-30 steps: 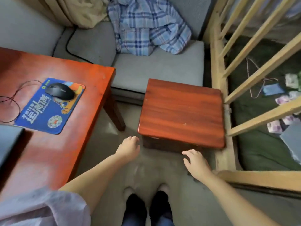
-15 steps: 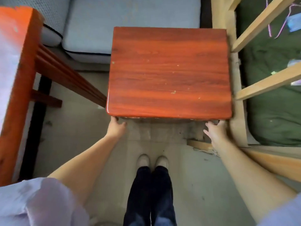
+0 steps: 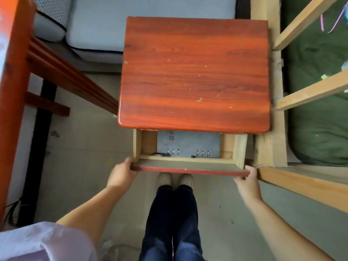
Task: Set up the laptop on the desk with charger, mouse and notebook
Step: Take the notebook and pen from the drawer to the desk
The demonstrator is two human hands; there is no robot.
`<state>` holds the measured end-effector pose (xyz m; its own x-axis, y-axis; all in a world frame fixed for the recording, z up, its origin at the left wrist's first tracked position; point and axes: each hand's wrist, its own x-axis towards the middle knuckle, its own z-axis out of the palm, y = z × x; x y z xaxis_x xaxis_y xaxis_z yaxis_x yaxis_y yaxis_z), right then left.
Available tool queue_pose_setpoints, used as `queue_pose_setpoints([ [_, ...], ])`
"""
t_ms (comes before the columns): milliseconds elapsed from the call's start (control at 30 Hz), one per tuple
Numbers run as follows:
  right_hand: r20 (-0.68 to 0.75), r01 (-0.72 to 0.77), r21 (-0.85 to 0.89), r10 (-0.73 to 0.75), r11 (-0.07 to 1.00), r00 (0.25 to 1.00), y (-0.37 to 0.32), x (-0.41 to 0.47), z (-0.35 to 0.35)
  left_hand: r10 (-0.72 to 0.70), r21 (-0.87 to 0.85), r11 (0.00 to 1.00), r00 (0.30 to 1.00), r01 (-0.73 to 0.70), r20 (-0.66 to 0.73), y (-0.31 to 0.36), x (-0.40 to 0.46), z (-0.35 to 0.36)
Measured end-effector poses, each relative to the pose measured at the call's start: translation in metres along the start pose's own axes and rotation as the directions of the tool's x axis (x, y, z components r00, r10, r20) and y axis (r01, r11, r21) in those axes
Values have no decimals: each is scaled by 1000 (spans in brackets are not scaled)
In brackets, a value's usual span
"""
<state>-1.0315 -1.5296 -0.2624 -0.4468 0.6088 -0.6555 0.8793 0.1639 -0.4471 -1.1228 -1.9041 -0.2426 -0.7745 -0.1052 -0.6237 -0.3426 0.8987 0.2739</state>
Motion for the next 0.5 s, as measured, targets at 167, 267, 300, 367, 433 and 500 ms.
queue_pose_setpoints([
  [167,120,-107,135,91,985,989,21,15,13,-96,-121,987,993,103,67,-9,1,43],
  [267,202,-197,263,146,944,969,25,27,25,-75,-135,987,991,89,110,-6,17,58],
  [300,207,-214,282,158,935,965,27,31,28,-85,-136,985,988,102,127,-5,22,60],
  [367,198,-237,325,179,916,964,28,34,32,-119,-160,976,979,146,167,-1,28,62],
  [433,189,-253,321,200,913,961,23,29,34,-148,-209,958,962,197,228,1,30,61],
  [500,149,-245,168,221,955,964,11,15,35,-193,-213,946,954,243,231,7,24,57],
])
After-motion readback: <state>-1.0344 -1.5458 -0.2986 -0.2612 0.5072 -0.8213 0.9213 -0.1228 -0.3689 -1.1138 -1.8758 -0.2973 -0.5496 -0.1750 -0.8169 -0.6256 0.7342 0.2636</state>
